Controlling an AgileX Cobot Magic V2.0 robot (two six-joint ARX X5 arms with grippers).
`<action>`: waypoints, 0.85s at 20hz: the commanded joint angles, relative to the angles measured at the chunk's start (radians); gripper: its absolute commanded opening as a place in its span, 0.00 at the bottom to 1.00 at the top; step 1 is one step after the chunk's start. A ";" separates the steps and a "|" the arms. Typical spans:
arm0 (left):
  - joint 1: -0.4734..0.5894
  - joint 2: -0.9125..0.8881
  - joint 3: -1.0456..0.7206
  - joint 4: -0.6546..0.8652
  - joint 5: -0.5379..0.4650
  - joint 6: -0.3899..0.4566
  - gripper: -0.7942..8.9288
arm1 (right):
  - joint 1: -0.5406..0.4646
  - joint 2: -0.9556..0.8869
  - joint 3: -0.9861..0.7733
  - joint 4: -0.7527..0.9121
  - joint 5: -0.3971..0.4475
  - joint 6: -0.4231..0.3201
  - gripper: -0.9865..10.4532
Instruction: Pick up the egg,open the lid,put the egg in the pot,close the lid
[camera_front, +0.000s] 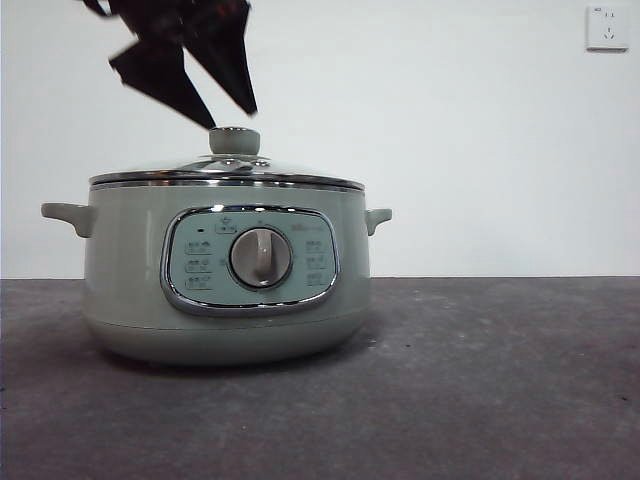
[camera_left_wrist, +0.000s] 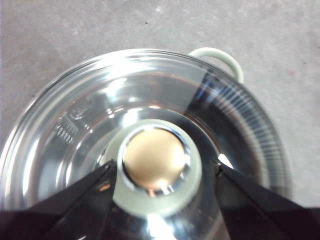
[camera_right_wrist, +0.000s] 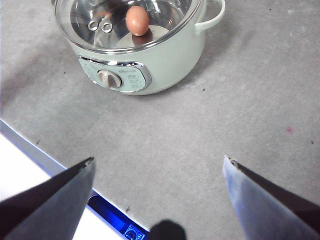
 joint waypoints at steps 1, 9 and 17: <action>0.000 -0.047 0.051 -0.097 0.013 0.004 0.41 | 0.002 -0.002 -0.010 0.007 0.000 0.006 0.47; -0.001 -0.249 0.124 -0.420 0.179 0.003 0.40 | 0.002 -0.001 -0.010 0.006 0.000 -0.013 0.47; -0.001 -0.340 0.124 -0.528 0.193 0.001 0.22 | 0.002 -0.001 -0.010 0.002 0.000 -0.010 0.38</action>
